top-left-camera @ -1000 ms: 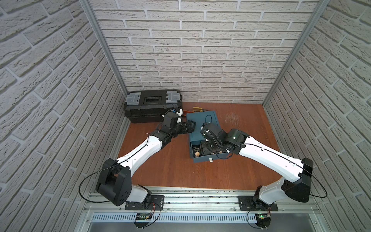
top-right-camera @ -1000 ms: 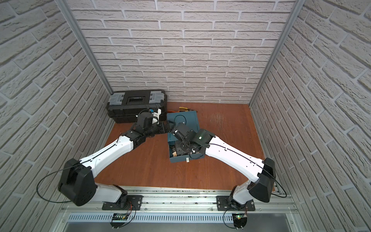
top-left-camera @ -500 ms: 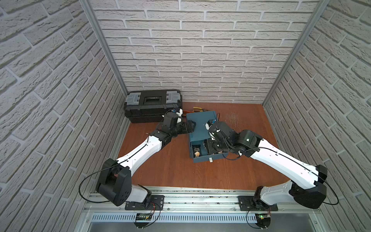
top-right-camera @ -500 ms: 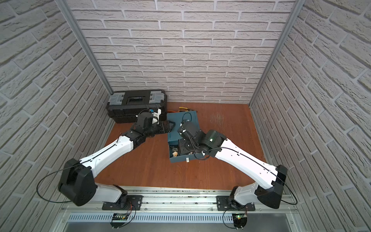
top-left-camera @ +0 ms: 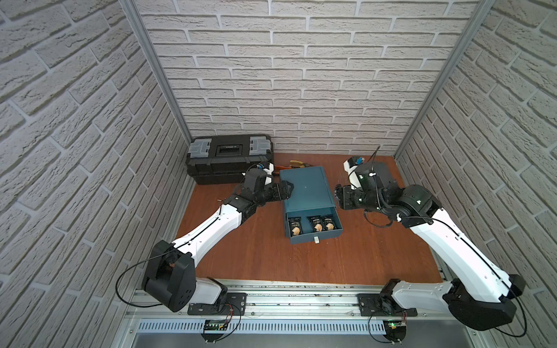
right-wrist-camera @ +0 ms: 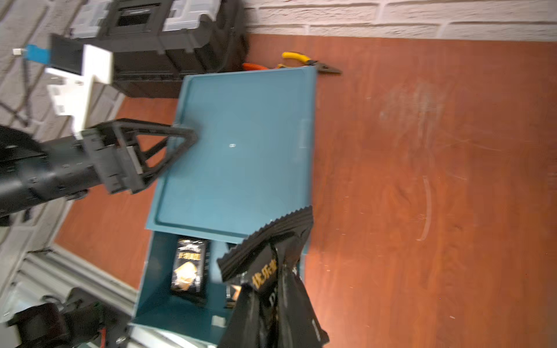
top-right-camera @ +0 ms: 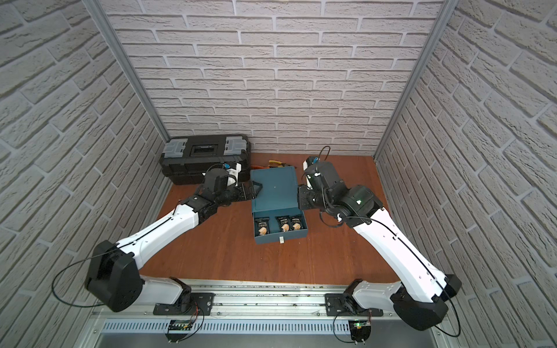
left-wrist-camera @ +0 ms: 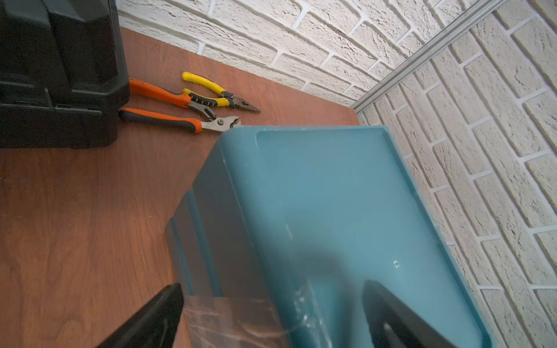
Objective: Take the cookies out of the drawer
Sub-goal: Place the cookie at the center of the board.
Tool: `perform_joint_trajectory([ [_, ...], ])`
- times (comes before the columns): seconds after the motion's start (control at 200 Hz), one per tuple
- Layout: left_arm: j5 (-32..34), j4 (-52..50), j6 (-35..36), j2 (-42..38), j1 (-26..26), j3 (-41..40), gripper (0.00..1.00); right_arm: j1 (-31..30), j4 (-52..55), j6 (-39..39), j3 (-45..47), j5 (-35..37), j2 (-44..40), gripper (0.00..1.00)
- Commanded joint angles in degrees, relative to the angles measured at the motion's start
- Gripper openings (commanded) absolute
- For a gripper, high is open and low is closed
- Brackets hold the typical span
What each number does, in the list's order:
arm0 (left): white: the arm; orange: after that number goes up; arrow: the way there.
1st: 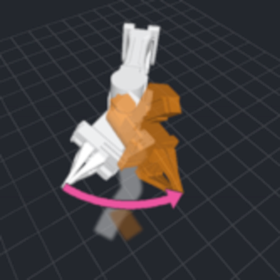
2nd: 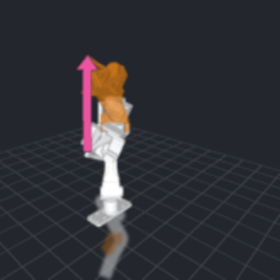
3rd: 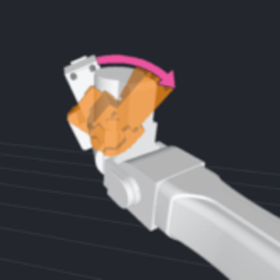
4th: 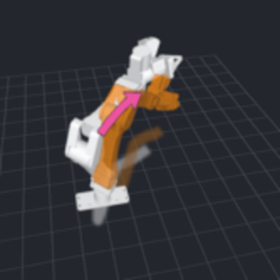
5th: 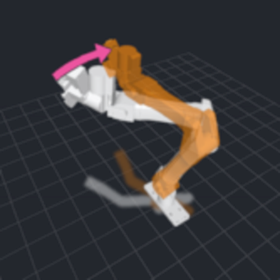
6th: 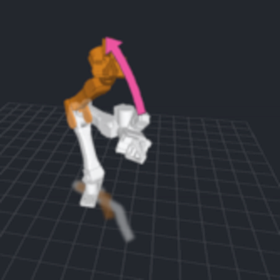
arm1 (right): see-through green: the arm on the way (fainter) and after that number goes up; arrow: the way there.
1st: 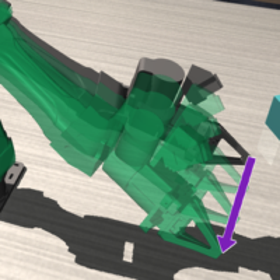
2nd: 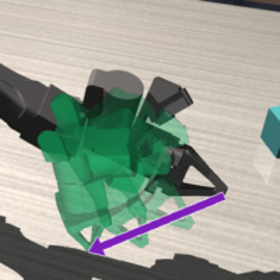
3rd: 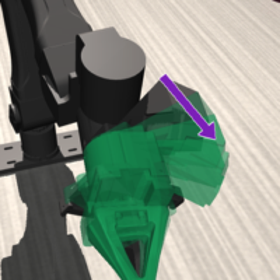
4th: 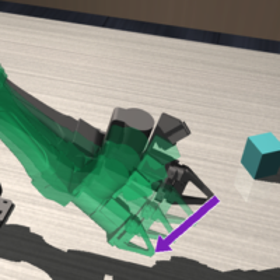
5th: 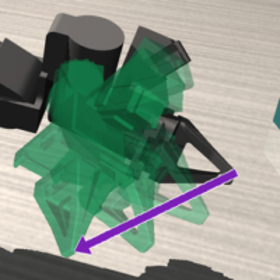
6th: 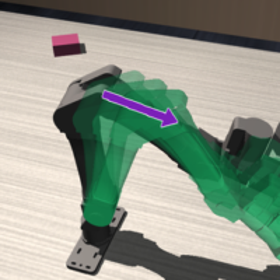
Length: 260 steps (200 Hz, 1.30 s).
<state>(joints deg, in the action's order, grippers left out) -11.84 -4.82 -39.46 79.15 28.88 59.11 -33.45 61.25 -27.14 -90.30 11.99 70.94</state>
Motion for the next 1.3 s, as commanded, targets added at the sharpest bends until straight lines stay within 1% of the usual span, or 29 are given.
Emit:
perform_joint_trajectory([
  [0.0,0.4,0.1,1.2,-2.2,-0.2,0.7,0.99,5.7,1.0,3.8,6.6,2.8,-1.4,0.03],
  [0.08,0.6,-0.4,1.3,-2.9,-0.2,0.5,0.99,10.1,-4.6,3.8,14.2,0.4,-3.0,0.03],
  [0.185,1.1,-0.9,1.4,-4.2,-0.2,-0.2,0.98,14.1,-13.9,3.1,24.4,-4.3,-3.3,0.03],
  [0.26,1.4,-1.3,1.6,-4.8,-0.2,-0.3,0.99,15.2,-18.7,3.0,28.6,-5.5,-1.5,0.03],
  [0.33,1.5,-1.8,2.0,-5.2,-0.2,-0.2,0.98,15.3,-22.4,3.5,31.0,-4.2,1.4,0.03],
  [0.505,2.0,-2.4,1.9,-5.9,-0.1,-0.3,0.98,15.5,-28.4,6.1,31.9,-1.8,11.5,0.03],
  [0.6,2.2,-2.4,1.8,-5.8,0.0,-0.1,0.98,16.2,-32.5,7.3,31.3,-0.9,17.7,0.03],
  [0.68,2.2,-2.9,2.0,-5.6,0.3,0.5,0.98,16.7,-34.4,8.0,29.8,0.0,21.2,0.03],
  [0.77,2.3,-3.6,2.1,-5.3,0.6,1.1,0.98,17.7,-36.2,8.5,29.1,0.5,23.0,0.03],
  [0.94,3.0,-3.3,2.5,-5.2,1.2,1.2,0.98,19.3,-37.3,9.4,27.3,-2.4,26.0,0.03],
  [1.085,3.4,-3.3,2.2,-4.5,1.4,0.9,0.99,19.7,-38.1,9.0,25.4,-5.7,28.4,0.06],
  [1.135,3.4,-3.2,2.0,-4.4,1.5,0.9,0.98,19.7,-38.0,8.8,24.6,-6.5,29.4,0.11],
  [1.25,3.8,-3.4,2.0,-4.7,1.9,0.6,0.99,19.7,-37.9,8.6,23.9,-6.1,30.5,0.31],
  [1.295,3.9,-3.4,2.0,-5.0,2.0,0.4,0.99,19.7,-37.8,8.6,23.9,-6.1,30.4,0.36],
])
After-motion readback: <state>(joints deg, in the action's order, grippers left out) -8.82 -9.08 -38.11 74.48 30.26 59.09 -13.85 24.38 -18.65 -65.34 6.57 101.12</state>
